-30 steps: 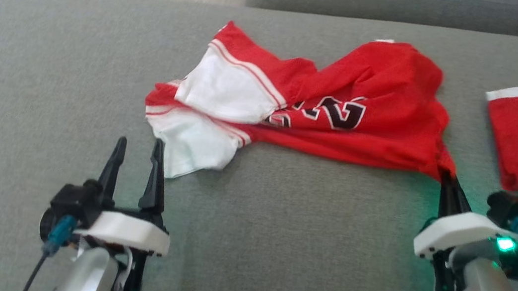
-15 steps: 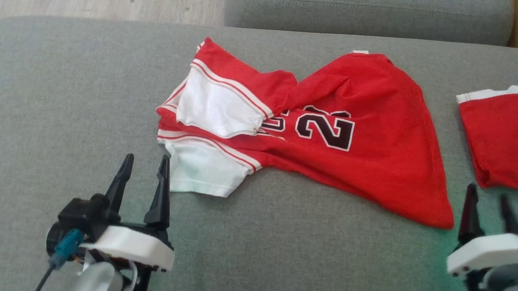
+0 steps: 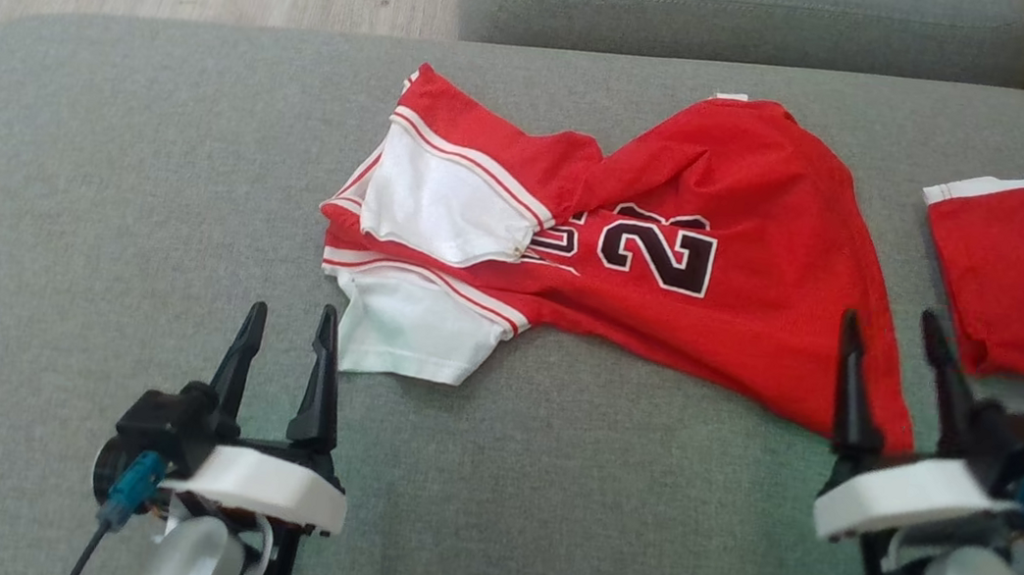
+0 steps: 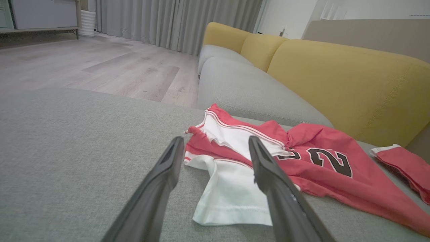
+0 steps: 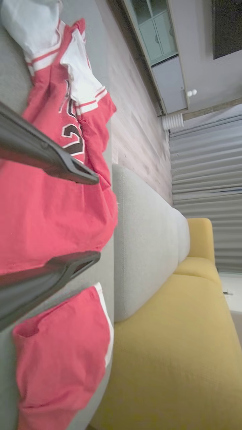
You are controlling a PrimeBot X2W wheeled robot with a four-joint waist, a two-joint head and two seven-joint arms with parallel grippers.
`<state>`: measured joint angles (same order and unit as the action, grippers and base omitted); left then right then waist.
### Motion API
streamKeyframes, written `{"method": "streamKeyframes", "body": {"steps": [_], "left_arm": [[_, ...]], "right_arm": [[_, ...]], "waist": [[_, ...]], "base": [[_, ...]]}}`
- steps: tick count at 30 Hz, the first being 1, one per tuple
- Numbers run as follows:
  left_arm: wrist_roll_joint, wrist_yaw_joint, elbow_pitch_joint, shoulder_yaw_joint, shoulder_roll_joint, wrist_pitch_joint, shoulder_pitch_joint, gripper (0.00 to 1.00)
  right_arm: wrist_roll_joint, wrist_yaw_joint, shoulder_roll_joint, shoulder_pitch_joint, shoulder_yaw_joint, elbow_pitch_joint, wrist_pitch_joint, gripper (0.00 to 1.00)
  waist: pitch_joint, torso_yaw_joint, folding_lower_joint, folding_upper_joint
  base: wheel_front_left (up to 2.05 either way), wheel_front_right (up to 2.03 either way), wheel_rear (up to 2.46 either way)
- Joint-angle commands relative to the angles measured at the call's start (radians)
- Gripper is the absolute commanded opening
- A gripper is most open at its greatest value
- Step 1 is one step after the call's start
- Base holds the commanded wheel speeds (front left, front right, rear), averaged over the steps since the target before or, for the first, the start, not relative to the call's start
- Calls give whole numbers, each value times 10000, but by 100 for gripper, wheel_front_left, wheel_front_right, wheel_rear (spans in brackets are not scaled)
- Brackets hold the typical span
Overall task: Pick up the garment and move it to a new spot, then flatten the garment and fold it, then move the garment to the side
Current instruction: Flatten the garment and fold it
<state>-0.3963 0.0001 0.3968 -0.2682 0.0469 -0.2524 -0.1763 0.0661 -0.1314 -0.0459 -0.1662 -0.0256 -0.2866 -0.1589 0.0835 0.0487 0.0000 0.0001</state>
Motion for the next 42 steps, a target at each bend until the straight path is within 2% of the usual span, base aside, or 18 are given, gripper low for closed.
{"method": "streamKeyframes", "body": {"steps": [1, 10, 18, 26, 31, 32, 33, 39, 42], "left_arm": [[45, 8, -296, 256, 34, -93, -313, 100], [135, -25, 12, 225, 34, -93, -444, 100], [312, -164, 1449, -219, 84, 589, -1185, 100], [552, 461, 2873, -158, 341, 1036, -1963, 100], [471, 94, 3551, -357, 345, 1315, -2195, 100], [436, -20, 3652, -402, 342, 1374, -2217, 34], [407, -120, 3703, -433, 338, 1355, -2243, 0], [50, -413, 3417, -267, 277, 559, -2262, 0], [-50, -402, 2918, -48, 287, 148, -2257, 0]], "right_arm": [[100, 7, -43, -27, 450, 372, -107, 100], [214, 7, -43, -4, 699, 379, -183, 100], [230, 7, -43, -135, 835, 458, -181, 100], [299, 7, -43, -287, 973, 525, -226, 100], [290, 7, -43, -302, 939, 494, -222, 100], [284, 7, -43, -302, 935, 479, -217, 100], [281, 7, -43, -302, 928, 463, -214, 100], [280, 7, -43, -257, 838, 256, -99, 100], [248, 7, -43, -189, 767, 85, 30, 100]], "waist": [[34, 25, 0, -1], [178, -6, 0, -1], [444, -285, 0, -1], [805, -667, 0, -1], [892, -764, 0, -1], [894, -772, 0, -1], [889, -774, 0, -1], [766, -657, 0, -1], [707, -522, 0, -1]], "base": [[0, 0, 0], [0, 0, 0], [0, 0, 0], [0, 0, 0], [0, 0, 0], [0, 0, 0], [0, 0, 0], [0, 0, 0], [0, 0, 0]]}}
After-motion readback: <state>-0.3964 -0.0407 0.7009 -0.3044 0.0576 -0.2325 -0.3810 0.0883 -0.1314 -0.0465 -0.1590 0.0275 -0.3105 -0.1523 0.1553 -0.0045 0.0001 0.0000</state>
